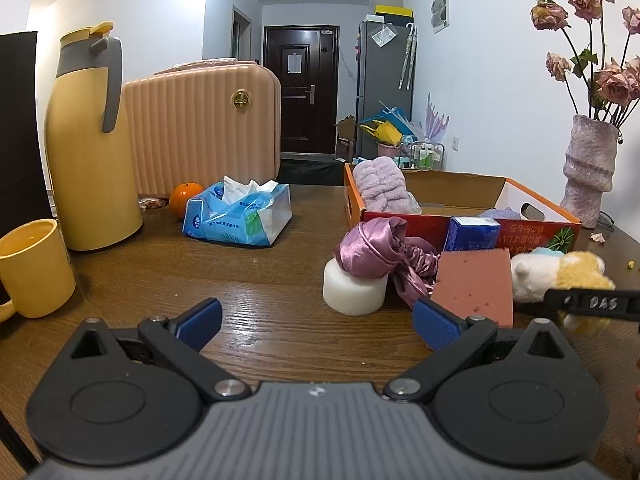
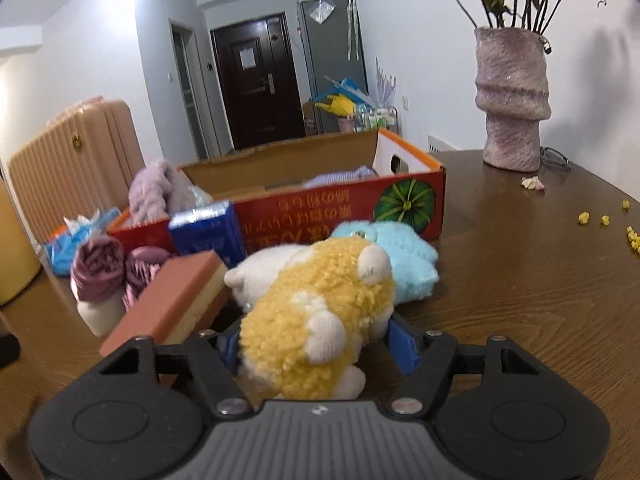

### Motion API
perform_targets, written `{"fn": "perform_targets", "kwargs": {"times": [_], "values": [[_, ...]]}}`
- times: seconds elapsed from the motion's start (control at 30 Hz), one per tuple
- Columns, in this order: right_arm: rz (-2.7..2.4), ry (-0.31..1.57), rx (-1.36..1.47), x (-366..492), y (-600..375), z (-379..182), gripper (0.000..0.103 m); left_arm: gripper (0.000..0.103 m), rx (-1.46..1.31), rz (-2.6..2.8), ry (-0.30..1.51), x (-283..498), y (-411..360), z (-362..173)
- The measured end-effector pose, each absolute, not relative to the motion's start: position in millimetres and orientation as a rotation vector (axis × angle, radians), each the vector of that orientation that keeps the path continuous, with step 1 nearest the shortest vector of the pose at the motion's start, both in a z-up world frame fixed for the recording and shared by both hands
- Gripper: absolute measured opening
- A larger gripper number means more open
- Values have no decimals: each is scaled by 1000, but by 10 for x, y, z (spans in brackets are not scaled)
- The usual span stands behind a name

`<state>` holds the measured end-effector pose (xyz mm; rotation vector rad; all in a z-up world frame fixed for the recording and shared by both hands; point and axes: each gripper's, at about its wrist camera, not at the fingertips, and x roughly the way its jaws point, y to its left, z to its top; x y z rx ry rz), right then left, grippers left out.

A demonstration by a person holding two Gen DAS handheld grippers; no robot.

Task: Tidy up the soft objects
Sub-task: 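Grasp the yellow-white plush toy with the right tool and lift it, then reach the left tool to the pink sponge and close on it while the right tool holds the plush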

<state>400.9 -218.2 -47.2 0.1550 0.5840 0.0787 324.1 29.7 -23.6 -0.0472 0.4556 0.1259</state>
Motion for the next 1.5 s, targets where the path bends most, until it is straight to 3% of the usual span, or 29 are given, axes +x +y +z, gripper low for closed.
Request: {"fn": "perform_targets", "kwargs": {"times": [0.47, 1.5], "values": [[117, 468, 213, 3855, -2360, -258, 68, 103, -16, 125, 455, 3262, 206, -295], [137, 420, 204, 3794, -2784, -229, 68, 103, -11, 75, 511, 3498, -367, -396]]}}
